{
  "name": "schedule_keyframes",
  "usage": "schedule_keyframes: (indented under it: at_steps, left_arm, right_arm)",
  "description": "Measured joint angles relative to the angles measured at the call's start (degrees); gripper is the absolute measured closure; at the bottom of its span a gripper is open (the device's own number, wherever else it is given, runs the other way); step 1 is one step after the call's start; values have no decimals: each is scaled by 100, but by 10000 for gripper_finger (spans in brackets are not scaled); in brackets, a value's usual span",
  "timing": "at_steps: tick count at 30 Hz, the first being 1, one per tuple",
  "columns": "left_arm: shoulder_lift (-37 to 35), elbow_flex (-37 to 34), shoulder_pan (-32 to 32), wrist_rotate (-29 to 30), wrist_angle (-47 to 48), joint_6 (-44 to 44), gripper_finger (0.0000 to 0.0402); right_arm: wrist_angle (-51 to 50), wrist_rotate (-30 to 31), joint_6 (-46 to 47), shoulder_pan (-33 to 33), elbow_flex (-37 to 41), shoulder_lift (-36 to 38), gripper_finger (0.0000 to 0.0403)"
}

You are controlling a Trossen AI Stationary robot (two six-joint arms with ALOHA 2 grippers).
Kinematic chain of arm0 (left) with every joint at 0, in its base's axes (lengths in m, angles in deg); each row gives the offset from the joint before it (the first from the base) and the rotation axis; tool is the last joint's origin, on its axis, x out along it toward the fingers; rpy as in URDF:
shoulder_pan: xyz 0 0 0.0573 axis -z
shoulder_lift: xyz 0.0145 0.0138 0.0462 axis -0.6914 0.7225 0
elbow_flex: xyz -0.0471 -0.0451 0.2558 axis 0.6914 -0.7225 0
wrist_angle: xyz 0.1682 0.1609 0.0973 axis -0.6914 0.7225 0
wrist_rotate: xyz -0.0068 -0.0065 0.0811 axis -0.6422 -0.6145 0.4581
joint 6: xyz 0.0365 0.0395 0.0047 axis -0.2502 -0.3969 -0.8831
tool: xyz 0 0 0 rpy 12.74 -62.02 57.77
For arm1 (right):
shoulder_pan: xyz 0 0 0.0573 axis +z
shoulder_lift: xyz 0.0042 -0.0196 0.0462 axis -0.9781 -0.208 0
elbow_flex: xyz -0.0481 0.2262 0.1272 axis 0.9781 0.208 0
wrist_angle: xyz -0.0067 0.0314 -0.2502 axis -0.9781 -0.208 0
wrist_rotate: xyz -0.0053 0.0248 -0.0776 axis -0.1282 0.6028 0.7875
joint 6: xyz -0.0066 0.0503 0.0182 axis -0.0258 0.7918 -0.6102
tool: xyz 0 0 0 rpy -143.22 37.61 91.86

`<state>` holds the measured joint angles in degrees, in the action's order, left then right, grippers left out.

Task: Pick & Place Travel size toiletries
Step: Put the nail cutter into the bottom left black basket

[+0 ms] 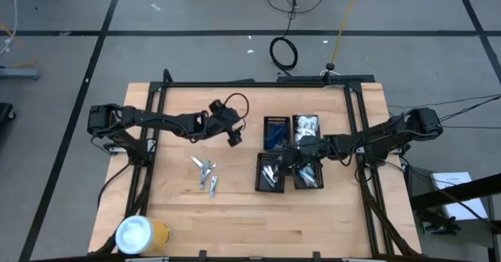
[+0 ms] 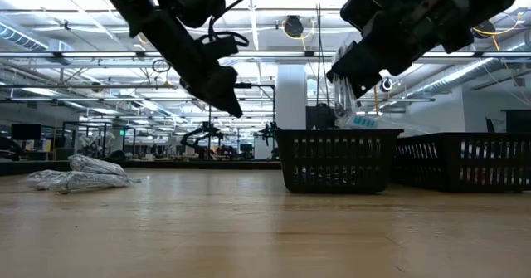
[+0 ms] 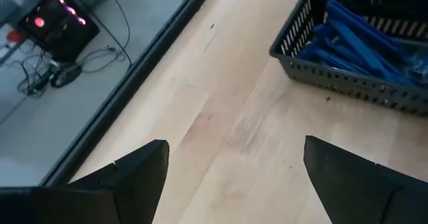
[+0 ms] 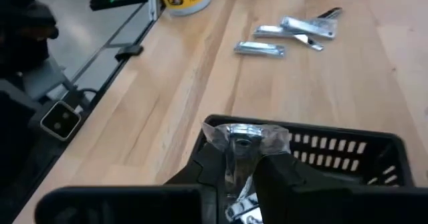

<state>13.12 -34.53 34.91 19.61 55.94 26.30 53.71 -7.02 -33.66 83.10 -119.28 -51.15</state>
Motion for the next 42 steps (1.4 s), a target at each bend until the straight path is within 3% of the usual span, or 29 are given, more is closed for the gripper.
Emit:
schedule_keyframes:
  at_steps: [14, 22, 31, 42]
  left_arm:
    - [0, 0, -80, -42, -691, 165, 62]
    - [0, 0, -80, -60, -675, 86, 62]
    - [0, 0, -80, -65, -671, 101, 62]
    - [0, 0, -80, -67, -667, 108, 62]
  right_arm:
    - [51, 258, -149, 15, 0, -21, 358]
    - [427, 280, -141, -96, 0, -626, 361]
    - [420, 284, -106, -210, 2, -704, 359]
    - [415, 294, -104, -212, 2, -704, 299]
